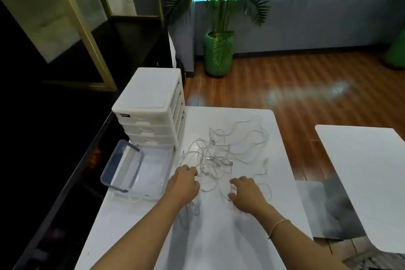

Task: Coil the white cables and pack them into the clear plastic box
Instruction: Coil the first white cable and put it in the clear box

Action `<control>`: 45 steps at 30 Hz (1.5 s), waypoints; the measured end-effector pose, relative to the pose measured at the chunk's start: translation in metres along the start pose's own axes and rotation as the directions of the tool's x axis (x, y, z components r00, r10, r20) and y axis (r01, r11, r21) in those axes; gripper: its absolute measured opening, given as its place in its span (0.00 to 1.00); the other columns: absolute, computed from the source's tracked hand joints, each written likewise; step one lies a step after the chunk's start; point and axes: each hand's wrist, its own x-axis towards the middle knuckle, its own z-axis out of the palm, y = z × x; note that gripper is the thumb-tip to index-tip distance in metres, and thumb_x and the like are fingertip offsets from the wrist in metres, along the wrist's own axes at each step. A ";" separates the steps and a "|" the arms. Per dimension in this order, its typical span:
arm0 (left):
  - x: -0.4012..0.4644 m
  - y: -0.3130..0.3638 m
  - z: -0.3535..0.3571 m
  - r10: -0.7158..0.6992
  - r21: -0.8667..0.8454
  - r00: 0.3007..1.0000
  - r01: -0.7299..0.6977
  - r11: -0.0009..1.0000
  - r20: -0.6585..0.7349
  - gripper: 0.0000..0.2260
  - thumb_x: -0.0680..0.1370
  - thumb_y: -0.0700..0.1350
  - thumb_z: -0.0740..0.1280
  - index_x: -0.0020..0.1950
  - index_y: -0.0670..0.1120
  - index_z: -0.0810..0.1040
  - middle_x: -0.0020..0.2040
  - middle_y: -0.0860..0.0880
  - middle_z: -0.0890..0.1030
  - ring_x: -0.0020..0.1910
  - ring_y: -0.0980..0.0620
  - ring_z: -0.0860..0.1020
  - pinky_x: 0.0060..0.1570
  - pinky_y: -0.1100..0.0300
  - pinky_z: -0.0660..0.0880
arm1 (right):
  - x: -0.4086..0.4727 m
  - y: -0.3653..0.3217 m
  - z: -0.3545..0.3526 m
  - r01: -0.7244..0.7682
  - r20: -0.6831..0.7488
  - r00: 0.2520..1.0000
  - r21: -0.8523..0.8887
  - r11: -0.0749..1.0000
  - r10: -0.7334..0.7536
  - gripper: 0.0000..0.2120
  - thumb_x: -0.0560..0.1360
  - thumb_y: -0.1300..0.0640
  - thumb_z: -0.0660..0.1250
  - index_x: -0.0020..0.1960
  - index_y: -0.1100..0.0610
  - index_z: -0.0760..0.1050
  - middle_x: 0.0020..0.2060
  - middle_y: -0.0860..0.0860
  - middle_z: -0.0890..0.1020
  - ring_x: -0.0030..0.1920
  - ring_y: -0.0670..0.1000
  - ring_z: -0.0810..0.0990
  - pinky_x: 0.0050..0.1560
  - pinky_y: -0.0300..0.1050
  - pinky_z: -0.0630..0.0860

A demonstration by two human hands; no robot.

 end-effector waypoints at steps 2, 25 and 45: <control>0.005 -0.002 0.000 -0.010 -0.010 1.000 0.009 1.000 -0.003 0.16 0.79 0.45 0.57 0.66 0.47 0.69 0.64 0.48 0.71 0.63 0.50 0.69 0.54 0.58 0.69 | 0.007 -0.002 0.001 -0.010 0.003 1.000 -0.008 1.000 0.010 0.25 0.78 0.49 0.58 0.73 0.53 0.59 0.70 0.55 0.64 0.68 0.57 0.63 0.66 0.47 0.63; 0.044 0.007 -0.015 0.023 -0.139 0.998 -0.031 0.990 -0.060 0.15 0.80 0.50 0.58 0.64 0.46 0.72 0.62 0.49 0.73 0.59 0.50 0.73 0.54 0.60 0.69 | 0.058 -0.037 -0.088 0.122 -0.172 0.984 0.409 0.904 -0.055 0.10 0.76 0.60 0.64 0.56 0.58 0.80 0.56 0.53 0.81 0.57 0.51 0.78 0.57 0.39 0.69; 0.020 0.055 -0.066 0.147 -0.835 0.989 -0.072 0.545 0.011 0.18 0.79 0.54 0.60 0.38 0.45 0.81 0.35 0.47 0.82 0.35 0.52 0.79 0.41 0.61 0.74 | 0.015 -0.076 -0.155 0.265 -0.274 0.961 0.849 0.457 -0.048 0.10 0.75 0.70 0.62 0.49 0.61 0.80 0.36 0.53 0.80 0.34 0.49 0.81 0.35 0.37 0.79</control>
